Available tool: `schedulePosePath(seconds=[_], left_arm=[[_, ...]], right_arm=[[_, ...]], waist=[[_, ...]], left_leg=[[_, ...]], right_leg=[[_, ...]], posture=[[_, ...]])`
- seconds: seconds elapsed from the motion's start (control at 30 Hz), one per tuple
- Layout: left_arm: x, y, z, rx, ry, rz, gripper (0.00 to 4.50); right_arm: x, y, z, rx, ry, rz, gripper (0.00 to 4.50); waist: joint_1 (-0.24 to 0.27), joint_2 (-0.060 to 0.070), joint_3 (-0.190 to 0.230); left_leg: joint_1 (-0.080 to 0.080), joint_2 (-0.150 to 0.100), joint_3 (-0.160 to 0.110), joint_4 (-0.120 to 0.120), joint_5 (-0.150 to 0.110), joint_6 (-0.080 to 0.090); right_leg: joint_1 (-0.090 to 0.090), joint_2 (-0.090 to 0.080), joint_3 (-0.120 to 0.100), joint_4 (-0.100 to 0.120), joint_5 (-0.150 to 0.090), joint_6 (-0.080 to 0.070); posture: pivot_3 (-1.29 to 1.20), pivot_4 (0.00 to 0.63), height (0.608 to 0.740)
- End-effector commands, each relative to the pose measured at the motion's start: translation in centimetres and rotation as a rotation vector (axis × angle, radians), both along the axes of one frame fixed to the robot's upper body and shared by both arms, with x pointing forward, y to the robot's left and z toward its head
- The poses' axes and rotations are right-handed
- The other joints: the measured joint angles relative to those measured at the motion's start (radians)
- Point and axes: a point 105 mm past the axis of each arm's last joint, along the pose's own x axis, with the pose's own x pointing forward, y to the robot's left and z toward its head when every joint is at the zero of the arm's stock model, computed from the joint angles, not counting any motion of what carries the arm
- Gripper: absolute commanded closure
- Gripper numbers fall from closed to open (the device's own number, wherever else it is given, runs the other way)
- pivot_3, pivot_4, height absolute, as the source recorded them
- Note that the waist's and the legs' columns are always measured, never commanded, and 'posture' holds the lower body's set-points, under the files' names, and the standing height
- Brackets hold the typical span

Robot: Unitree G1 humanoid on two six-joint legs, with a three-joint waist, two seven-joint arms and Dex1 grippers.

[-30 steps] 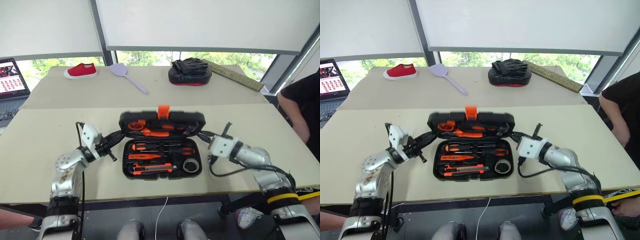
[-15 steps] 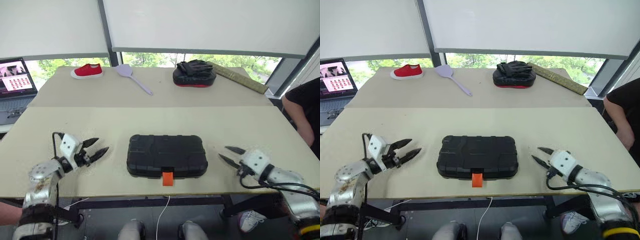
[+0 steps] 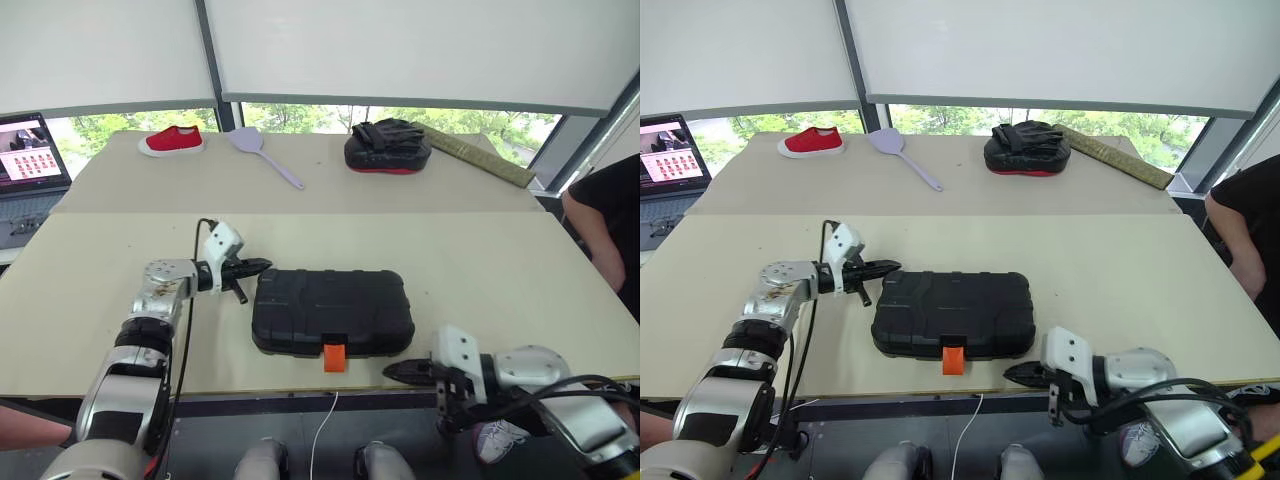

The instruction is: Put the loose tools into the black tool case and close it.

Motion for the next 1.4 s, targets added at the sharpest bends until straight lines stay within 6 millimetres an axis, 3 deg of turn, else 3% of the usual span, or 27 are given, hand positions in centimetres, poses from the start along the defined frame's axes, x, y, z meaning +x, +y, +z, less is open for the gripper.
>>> schedulePosePath(seconds=[0.03, 0.23, 0.37, 0.47, 0.6, 0.7, 0.83, 0.9, 0.97, 1.07, 1.17, 1.4], left_arm=[[0.2, 0.1, 0.4, 0.024, -0.015, -0.02, 4.47], [-1.5, 0.3, -0.5, -0.04, 0.058, -0.08, 4.47], [-2.8, 0.4, 0.1, -0.161, 0.045, -0.074, 4.47], [-4.0, 1.7, 1.8, -0.235, 0.024, -0.075, 4.47], [-5.0, 3.9, 5.7, -0.296, 0.003, -0.087, 4.47], [-5.4, 2.3, 7.3, -0.28, -0.031, -0.153, 4.47], [-6.2, -5.5, 7.5, -0.223, -0.059, -0.367, 4.47], [-6.2, -8.6, 6.6, -0.192, -0.051, -0.416, 4.47], [-5.6, -10.6, 3.9, -0.073, -0.018, -0.41, 4.47], [-4.8, -11.1, -0.3, 0.146, -0.016, -0.405, 4.47], [-5.2, -12.3, -2.1, 0.107, 0.102, -0.369, 4.47], [-6.0, -12.2, -3.1, 0.093, 0.158, -0.358, 4.47]], right_arm=[[3.5, -0.9, 1.4, 0.017, -0.091, -0.138, 4.5], [7.1, -2.8, 1.6, 0.012, -0.161, -0.265, 4.5], [9.3, -4.2, 2.6, 0.077, -0.204, -0.362, 4.5], [9.6, -5.0, 2.9, 0.119, -0.192, -0.399, 4.5], [8.4, -6.8, 3.5, 0.201, -0.171, -0.446, 4.5], [6.1, -6.3, 3.9, 0.301, -0.12, -0.359, 4.5], [3.3, -5.2, 3.8, 0.342, -0.111, -0.302, 4.5], [2.8, -4.3, 4.4, 0.383, -0.128, -0.29, 4.5], [2.5, -3.2, 4.9, 0.413, -0.127, -0.274, 4.5], [1.9, -2.0, 4.5, 0.416, -0.101, -0.245, 4.5], [1.5, -0.9, 3.9, 0.403, -0.075, -0.22, 4.5], [2.4, 0.5, 2.2, 0.364, -0.055, -0.243, 4.5]], waist=[[0.0, -0.001, 0.001], [0.003, -0.001, 0.001], [-0.001, -0.001, 0.001], [-0.004, -0.001, 0.001], [-0.004, -0.001, 0.001], [0.002, -0.001, 0.001], [0.016, -0.001, 0.001], [0.018, -0.001, 0.001], [0.01, -0.001, 0.001], [-0.002, -0.001, 0.0], [0.001, 0.007, -0.006], [0.004, 0.012, -0.02]], left_leg=[[0.0, 0.0, 0.0, 0.0, 0.0, 0.0], [-0.003, 0.0, 0.002, 0.003, 0.0, 0.0], [-0.003, 0.0, 0.002, 0.003, 0.0, 0.0], [-0.003, 0.0, 0.002, 0.003, 0.0, 0.0], [-0.003, 0.001, 0.001, 0.003, 0.0, 0.0], [-0.003, 0.001, 0.0, 0.003, 0.0, 0.0], [-0.002, -0.001, -0.001, 0.003, 0.0, 0.0], [-0.002, -0.001, -0.001, 0.004, 0.0, 0.0], [-0.003, -0.002, -0.001, 0.008, 0.0, 0.0], [-0.002, -0.001, -0.004, 0.008, 0.0, 0.0], [0.003, 0.0, -0.01, 0.006, 0.0, 0.0], [0.005, -0.001, -0.013, 0.006, -0.001, 0.0]], right_leg=[[0.0, 0.0, 0.0, 0.0, 0.0, 0.0], [-0.002, 0.0, 0.0, 0.001, 0.003, -0.004], [-0.002, -0.001, 0.0, 0.001, 0.004, -0.006], [-0.002, -0.001, 0.0, 0.001, 0.004, -0.006], [-0.002, 0.0, -0.001, 0.002, 0.004, -0.006], [-0.001, -0.001, -0.001, 0.001, 0.004, -0.006], [0.004, -0.003, -0.001, 0.0, 0.003, -0.004], [0.004, -0.003, 0.0, 0.0, 0.002, -0.003], [0.004, -0.002, 0.001, 0.0, 0.001, 0.002], [0.004, 0.001, 0.002, 0.001, 0.001, 0.002], [0.007, 0.004, 0.002, 0.001, 0.0, -0.001], [0.008, 0.003, 0.002, 0.001, -0.004, -0.005]], posture=[[0.0, 0.15, 0.74], [0.0, 0.15, 0.74], [0.0, 0.15, 0.74], [0.0, 0.15, 0.74], [0.0, 0.15, 0.74], [0.0, 0.15, 0.74], [0.0, 0.15, 0.74], [0.0, 0.15, 0.74], [0.0, 0.15, 0.74], [0.0, 0.15, 0.74], [0.0, 0.15, 0.74], [0.0, 0.15, 0.74]])
